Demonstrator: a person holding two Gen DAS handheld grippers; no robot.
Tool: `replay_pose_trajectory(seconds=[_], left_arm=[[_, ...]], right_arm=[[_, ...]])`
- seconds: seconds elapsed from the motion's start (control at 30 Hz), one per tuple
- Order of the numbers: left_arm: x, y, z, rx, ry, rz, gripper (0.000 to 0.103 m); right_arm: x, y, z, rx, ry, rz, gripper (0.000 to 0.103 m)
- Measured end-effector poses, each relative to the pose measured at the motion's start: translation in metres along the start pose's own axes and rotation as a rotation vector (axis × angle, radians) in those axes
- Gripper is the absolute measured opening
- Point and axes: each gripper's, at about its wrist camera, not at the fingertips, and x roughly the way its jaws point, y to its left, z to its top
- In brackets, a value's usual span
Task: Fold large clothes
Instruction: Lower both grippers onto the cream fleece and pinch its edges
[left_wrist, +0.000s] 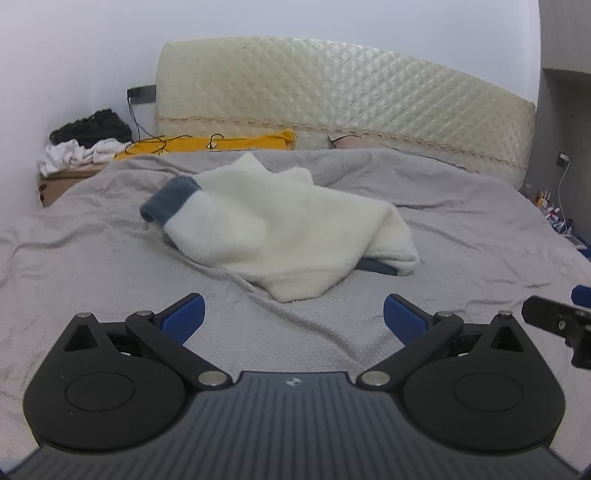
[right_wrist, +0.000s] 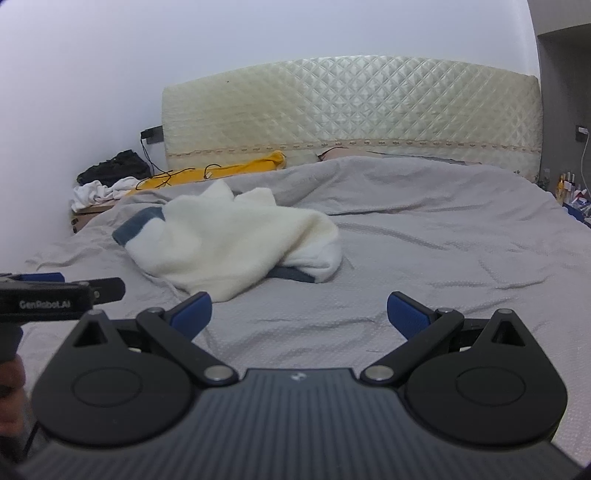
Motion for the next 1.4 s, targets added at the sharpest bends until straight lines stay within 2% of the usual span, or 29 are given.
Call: replay_pose_trajectory(seconds=[0.23, 0.37, 0.47, 0.6, 0.77, 0.87, 0.97, 1.03, 1.13, 1.2, 1.27, 1.3, 1.37, 1.4], left_arm=[[0.010, 0.014, 0.002, -0.075, 0.019, -0.008, 0.103], [0.017, 0.020, 0.007, -0.110, 0.019, -0.013, 0.103], [0.026, 0.025, 0.015, -0.124, 0.037, -0.021, 0.103], [0.039, 0.028, 0.034, -0.097, 0.031, -0.051, 0.103], [0.070, 0.034, 0.065, -0.105, 0.054, -0.076, 0.103], [0.099, 0.046, 0.081, -0.156, 0.100, -0.100, 0.103], [0.134, 0.061, 0.089, -0.167, 0.157, -0.094, 0.103], [0.157, 0.074, 0.093, -0.168, 0.191, -0.086, 0.103], [0.201, 0.095, 0.094, -0.194, 0.250, -0.068, 0.103], [0.229, 0.105, 0.090, -0.205, 0.278, -0.069, 0.103], [0.255, 0.114, 0.082, -0.228, 0.297, -0.068, 0.103], [0.267, 0.119, 0.078, -0.244, 0.308, -0.071, 0.103], [0.288, 0.129, 0.067, -0.298, 0.330, -0.099, 0.101], [0.295, 0.133, 0.062, -0.320, 0.336, -0.113, 0.101]], right_arm=[[0.007, -0.005, -0.004, 0.024, 0.003, -0.041, 0.103], [0.014, -0.015, -0.001, 0.121, 0.009, 0.028, 0.103], [0.030, -0.013, 0.003, 0.154, 0.053, 0.032, 0.097], [0.048, -0.011, 0.014, 0.220, 0.073, 0.048, 0.096], [0.079, -0.008, 0.031, 0.258, 0.105, 0.077, 0.096], [0.103, -0.010, 0.039, 0.290, 0.112, 0.107, 0.096], [0.133, -0.014, 0.044, 0.340, 0.138, 0.147, 0.093], [0.155, -0.017, 0.044, 0.372, 0.162, 0.180, 0.090], [0.194, -0.015, 0.042, 0.367, 0.216, 0.227, 0.078], [0.220, -0.013, 0.038, 0.346, 0.238, 0.283, 0.062], [0.248, -0.012, 0.033, 0.327, 0.275, 0.315, 0.059], [0.259, -0.011, 0.031, 0.319, 0.291, 0.325, 0.051], [0.283, -0.013, 0.026, 0.317, 0.319, 0.346, 0.042], [0.291, -0.015, 0.024, 0.322, 0.324, 0.359, 0.042]])
